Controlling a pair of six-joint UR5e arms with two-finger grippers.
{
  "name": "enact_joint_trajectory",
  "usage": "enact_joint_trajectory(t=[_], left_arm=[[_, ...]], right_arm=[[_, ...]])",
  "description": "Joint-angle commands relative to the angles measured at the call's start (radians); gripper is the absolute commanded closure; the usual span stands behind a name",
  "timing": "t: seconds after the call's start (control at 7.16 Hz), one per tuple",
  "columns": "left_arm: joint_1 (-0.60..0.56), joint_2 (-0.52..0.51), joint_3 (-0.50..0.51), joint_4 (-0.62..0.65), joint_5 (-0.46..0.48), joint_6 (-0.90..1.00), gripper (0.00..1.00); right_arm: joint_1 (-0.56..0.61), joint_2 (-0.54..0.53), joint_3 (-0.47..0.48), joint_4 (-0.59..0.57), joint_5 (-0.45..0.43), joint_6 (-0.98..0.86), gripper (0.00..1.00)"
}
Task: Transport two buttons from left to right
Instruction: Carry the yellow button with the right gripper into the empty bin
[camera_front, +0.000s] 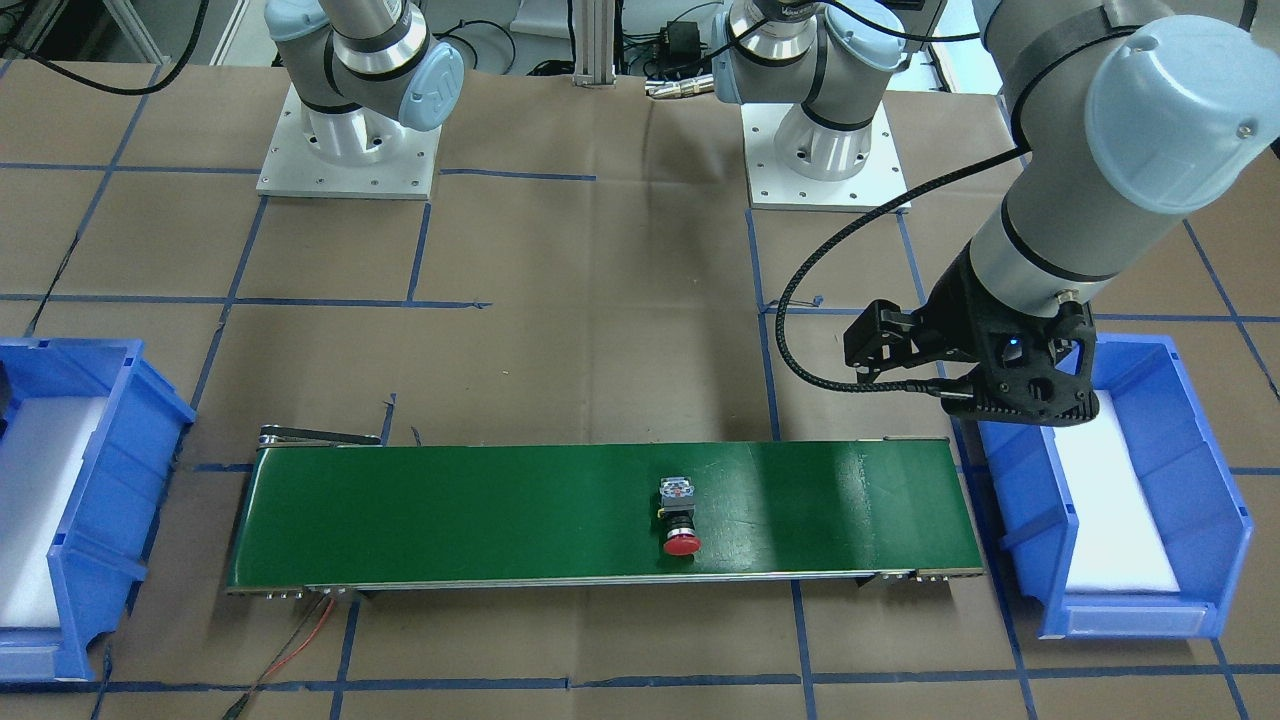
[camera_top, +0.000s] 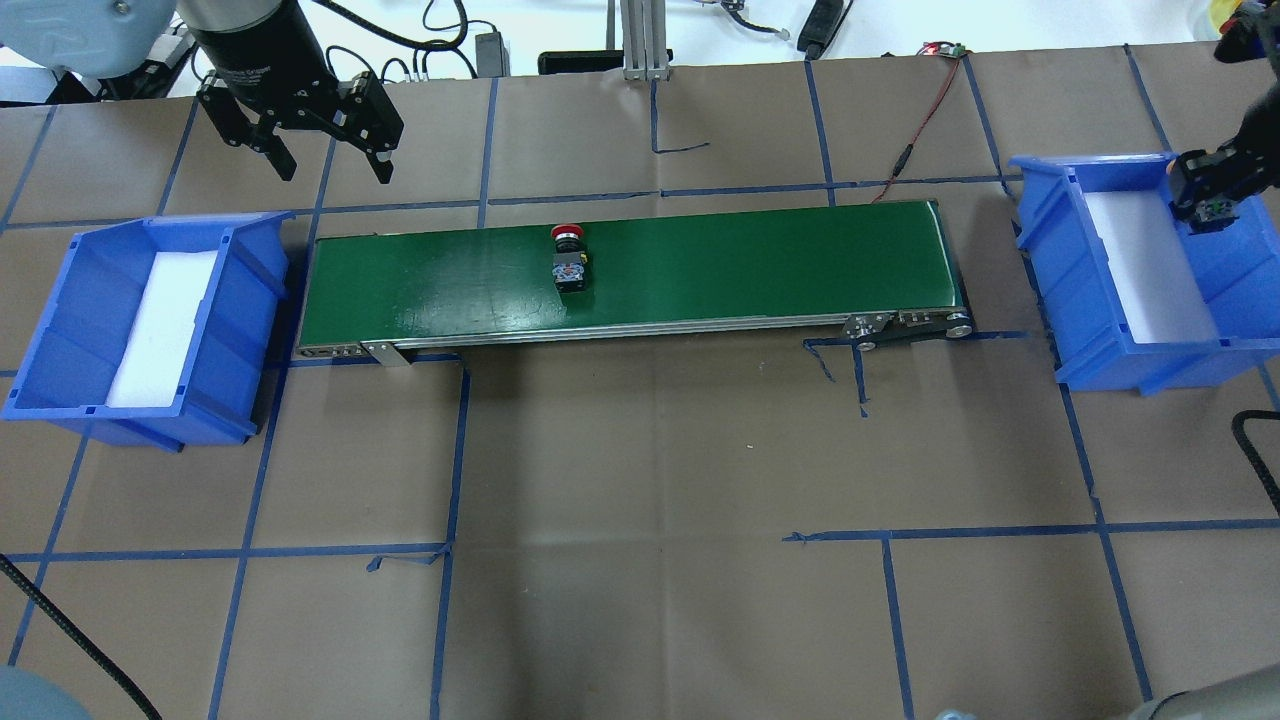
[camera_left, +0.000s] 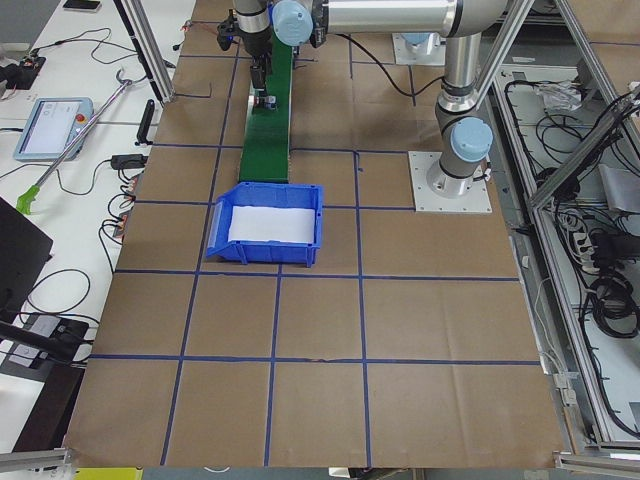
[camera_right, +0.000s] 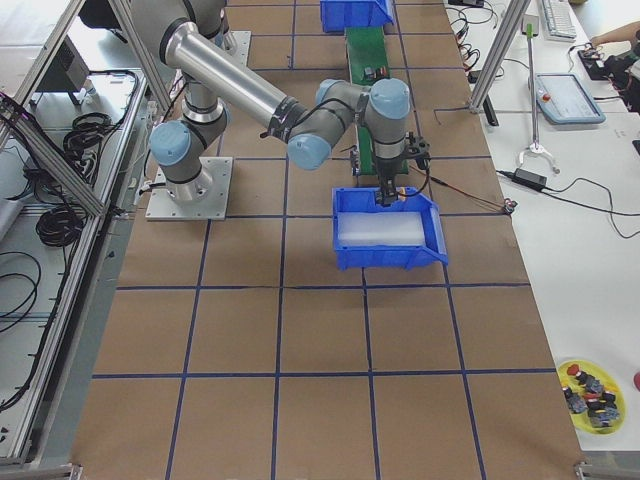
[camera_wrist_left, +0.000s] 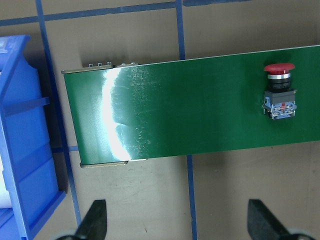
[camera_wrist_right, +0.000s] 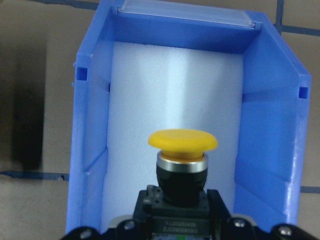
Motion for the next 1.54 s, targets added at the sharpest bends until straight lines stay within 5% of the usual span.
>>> enact_joint_trajectory(t=[0.0, 0.84, 1.12, 1.4], left_arm=[[0.042, 0.013, -0.07, -0.001, 0.013, 0.034, 0.0], [0.072, 0.032, -0.088, 0.062, 0.021, 0.019, 0.0], [0.056, 0.03, -0.088, 0.082, 0.007, -0.04, 0.0], [0.055, 0.029, -0.078, 0.082, -0.06, -0.064, 0.01]], right_arm=[[-0.052, 0.023, 0.106, -0.062, 0.044, -0.064, 0.97], [-0.07, 0.136, 0.121, -0.118, 0.026, -0.089, 0.95], [-0.07, 0.13, 0.146, -0.118, 0.019, -0.084, 0.86], [-0.07, 0.127, 0.144, -0.115, 0.007, -0.075, 0.05]])
